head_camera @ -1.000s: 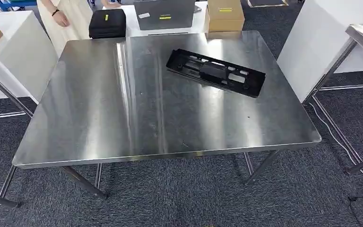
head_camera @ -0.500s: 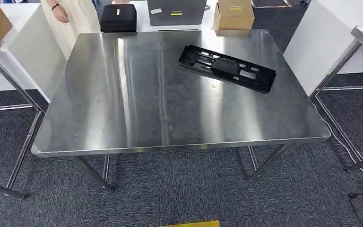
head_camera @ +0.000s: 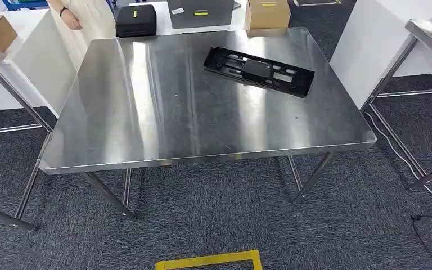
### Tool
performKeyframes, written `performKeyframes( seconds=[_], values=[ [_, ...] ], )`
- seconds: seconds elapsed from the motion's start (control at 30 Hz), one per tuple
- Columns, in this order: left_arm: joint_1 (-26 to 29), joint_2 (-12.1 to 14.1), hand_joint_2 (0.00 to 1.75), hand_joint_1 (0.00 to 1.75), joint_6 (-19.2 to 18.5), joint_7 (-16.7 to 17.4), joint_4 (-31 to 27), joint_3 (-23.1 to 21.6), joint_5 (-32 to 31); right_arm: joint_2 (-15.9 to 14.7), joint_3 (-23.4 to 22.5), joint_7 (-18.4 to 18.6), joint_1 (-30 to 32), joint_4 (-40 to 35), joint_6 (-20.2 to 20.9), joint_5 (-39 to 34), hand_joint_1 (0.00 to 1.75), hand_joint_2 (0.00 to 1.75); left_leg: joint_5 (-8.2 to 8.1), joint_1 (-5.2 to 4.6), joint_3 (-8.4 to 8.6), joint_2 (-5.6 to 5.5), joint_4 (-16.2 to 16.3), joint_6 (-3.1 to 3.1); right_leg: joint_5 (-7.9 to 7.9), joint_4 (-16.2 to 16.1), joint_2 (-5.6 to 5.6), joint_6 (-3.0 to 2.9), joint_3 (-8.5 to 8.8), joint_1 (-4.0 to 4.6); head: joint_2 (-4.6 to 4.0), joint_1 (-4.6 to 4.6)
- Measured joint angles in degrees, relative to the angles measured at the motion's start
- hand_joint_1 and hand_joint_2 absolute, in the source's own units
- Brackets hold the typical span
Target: Take the parts from the cabinet and place them on the table.
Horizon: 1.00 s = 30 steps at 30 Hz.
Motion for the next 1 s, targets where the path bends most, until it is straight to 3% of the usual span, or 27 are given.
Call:
performKeyframes(
  seconds=[0.03,0.07,0.1,0.17,0.2,0.23,0.3,0.33,0.37,0.4,0.43,0.5,0.53,0.57,0.6,0.63,0.67,0.7,0.73,0.77,0.83,0.87,0.9,0.93,1.0],
  values=[
    [0.01,-0.02,0.0,0.0,0.0,0.0,0.0,0.02,0.0,0.0,0.04,0.0,0.07,0.0,0.0,0.09,0.0,0.0,-1.13,0.19,-0.62,0.03,3.51,-0.3,0.46,0.07,-0.09,0.14,-0.45,0.04,0.0,-0.04],
    [0.01,-0.02,0.0,0.0,0.0,0.0,0.0,0.06,0.04,0.0,0.07,0.0,0.13,0.0,0.0,0.13,0.0,0.0,-0.57,0.39,-0.05,0.05,4.12,-0.45,0.89,0.12,-0.09,0.34,-0.85,0.03,0.0,-0.11],
    [0.01,-0.02,0.0,0.0,0.02,0.02,0.0,0.11,0.09,0.0,0.07,0.0,0.19,0.0,0.0,0.2,0.0,0.0,0.8,0.62,1.55,0.07,2.5,-0.57,1.21,0.2,-0.09,0.52,-1.26,-0.05,0.0,-0.22],
    [-0.03,-0.02,0.0,0.0,0.13,0.05,0.0,0.31,0.22,0.06,0.11,0.0,0.22,0.0,0.02,0.33,0.0,0.0,4.78,0.97,8.49,0.09,-7.42,-0.58,1.55,0.65,-0.05,1.06,-1.91,-0.27,0.0,-0.41],
    [-0.04,-0.02,0.0,0.0,0.17,0.05,0.0,0.35,0.24,0.07,0.11,0.0,0.2,0.0,0.02,0.39,0.0,0.0,5.43,1.03,11.21,0.01,-11.58,-0.35,1.59,0.86,-0.07,1.16,-2.1,-0.28,0.0,-0.66],
    [-0.09,-0.02,0.0,0.0,0.2,0.05,0.0,0.44,0.26,0.11,0.13,0.0,0.12,0.0,0.02,0.44,0.0,0.0,4.66,0.64,12.44,-0.08,-13.82,-0.07,1.92,1.12,-0.1,1.69,-2.62,0.2,0.0,-1.07],
    [-0.04,0.02,0.0,0.0,0.26,0.05,0.0,0.52,0.35,0.15,0.15,0.0,0.03,0.0,0.02,0.44,0.0,0.0,4.66,0.35,11.86,-0.07,-13.96,0.17,2.53,0.95,-0.13,2.6,-2.93,0.07,0.0,-1.16],
    [-0.05,0.09,0.0,0.0,0.33,0.05,0.0,0.54,0.44,0.15,0.15,0.0,0.04,0.0,0.02,0.44,0.0,0.0,4.78,0.1,11.61,-0.08,-13.97,0.62,2.95,0.65,-0.13,3.21,-3.1,0.09,0.0,-1.27],
    [-0.05,0.09,0.0,0.0,0.35,0.02,0.0,0.55,0.44,0.15,0.15,0.0,0.13,0.0,0.02,0.44,0.0,0.0,5.52,0.1,11.43,0.06,-14.97,1.56,3.21,0.55,-0.08,3.74,-3.09,0.6,0.0,-1.2],
    [-0.12,-0.04,0.0,0.0,0.35,0.02,0.0,0.55,0.44,0.04,0.15,0.0,0.11,0.0,0.02,0.44,0.0,0.0,6.2,0.25,11.43,0.43,-15.4,2.26,2.06,1.57,-0.1,3.52,-3.92,0.05,0.0,-1.25],
    [-0.15,-0.07,0.0,0.0,0.37,0.0,0.0,0.59,0.46,-0.02,0.17,-0.04,0.11,0.02,0.02,0.44,0.0,0.0,6.75,0.29,10.93,0.43,-15.55,3.14,-0.34,4.33,-0.01,2.78,-5.19,0.31,0.0,-1.05],
    [-0.13,-0.07,0.0,0.0,0.35,-0.02,0.0,0.59,0.5,0.02,0.17,-0.09,0.15,0.04,0.11,0.44,0.0,0.0,7.44,0.04,9.9,0.69,-15.53,3.45,-5.38,13.55,0.1,1.94,-8.74,0.25,0.0,-0.87],
    [-0.14,-0.07,0.0,0.0,0.35,-0.02,0.0,0.61,0.5,0.02,0.17,-0.09,0.16,0.04,0.13,0.48,0.0,0.0,7.8,-0.05,9.39,0.76,-15.49,3.44,-6.78,17.37,0.18,2.06,-9.89,0.37,0.0,-0.79],
    [-0.13,-0.07,0.0,0.0,0.35,-0.02,0.0,0.63,0.5,-0.04,0.17,-0.09,0.18,0.04,0.13,0.48,0.0,0.0,8.18,-0.15,8.98,0.78,-15.46,3.39,-6.83,18.83,0.19,2.49,-9.87,0.33,0.0,-0.72],
    [-0.13,-0.09,0.0,0.0,0.33,-0.04,0.0,0.63,0.5,-0.11,0.17,-0.09,0.21,0.04,0.15,0.48,0.0,0.0,8.47,-0.15,8.54,0.78,-15.37,3.28,-5.88,17.24,0.19,3.18,-8.27,0.24,0.0,-0.74],
    [-0.14,-0.07,0.0,0.0,0.33,-0.11,0.0,0.63,0.5,-0.13,0.17,-0.09,0.19,0.04,0.15,0.44,0.0,0.0,8.72,-0.08,8.1,0.76,-15.19,3.07,-4.24,13.17,0.19,3.86,-5.5,0.21,0.0,-0.68],
    [-0.14,-0.09,0.0,0.0,0.33,-0.15,0.0,0.63,0.48,-0.15,0.17,-0.09,0.14,0.04,0.13,0.44,0.0,0.0,8.9,-0.02,7.73,0.72,-14.94,2.85,-2.62,7.74,0.18,4.37,-2.04,0.11,0.0,-0.7],
    [-0.14,-0.11,0.0,0.0,0.31,-0.19,0.0,0.63,0.46,-0.17,0.17,-0.09,0.02,0.04,0.13,0.44,0.0,0.0,9.04,0.0,7.37,0.71,-14.53,2.62,-1.58,2.0,0.17,4.52,1.54,0.02,0.0,-0.72],
    [-0.15,-0.09,0.0,0.0,0.31,-0.19,0.0,0.63,0.42,-0.15,0.2,-0.09,-0.09,0.04,0.13,0.48,0.0,0.0,9.13,-0.36,6.84,0.74,-14.13,2.26,-2.14,-0.73,0.33,3.98,3.17,0.29,0.0,-0.76],
    [-0.16,-0.11,0.0,0.0,0.33,-0.22,0.0,0.63,0.42,-0.13,0.2,-0.18,0.02,0.04,0.13,0.5,0.0,0.0,9.52,-0.37,6.8,0.76,-14.14,1.83,-1.33,0.3,0.68,3.5,2.47,0.85,0.0,-1.01],
    [-0.17,-0.09,0.0,0.0,0.33,-0.22,0.0,0.68,0.42,-0.13,0.2,-0.24,0.15,0.04,0.0,0.5,0.0,0.0,9.88,-0.45,6.62,0.62,-13.92,1.34,-1.52,0.2,0.66,3.23,1.41,0.77,0.0,-1.37],
    [-0.1,-0.07,0.0,0.0,0.33,-0.22,0.0,0.68,0.42,-0.13,0.2,-0.26,0.15,0.04,-0.02,0.5,0.0,0.0,10.07,-0.38,6.51,0.61,-13.98,0.96,-1.24,0.06,0.64,2.63,1.17,0.43,0.0,-1.62],
    [-0.07,-0.07,0.0,0.0,0.35,-0.22,0.0,0.74,0.42,-0.11,0.2,-0.26,0.11,0.04,-0.02,0.5,0.0,0.0,9.89,-0.15,6.17,0.44,-13.66,0.78,-0.84,-0.16,0.62,1.99,1.07,-0.44,0.0,-1.64],
    [-0.06,-0.02,0.0,0.0,0.35,-0.22,0.0,0.85,0.42,-0.15,0.2,-0.26,0.05,0.04,-0.04,0.48,0.0,0.0,7.08,-0.02,5.21,0.23,-11.71,0.46,-0.32,-0.12,0.49,1.12,0.89,-0.24,0.0,-1.81],
    [-0.07,-0.02,0.0,0.0,0.33,-0.22,0.0,0.87,0.42,-0.28,0.2,-0.26,0.13,0.04,-0.2,0.44,0.0,0.0,1.0,0.08,2.22,0.1,-3.46,-0.06,0.39,-0.03,0.3,0.31,0.09,0.0,0.0,-1.99]
  ],
)
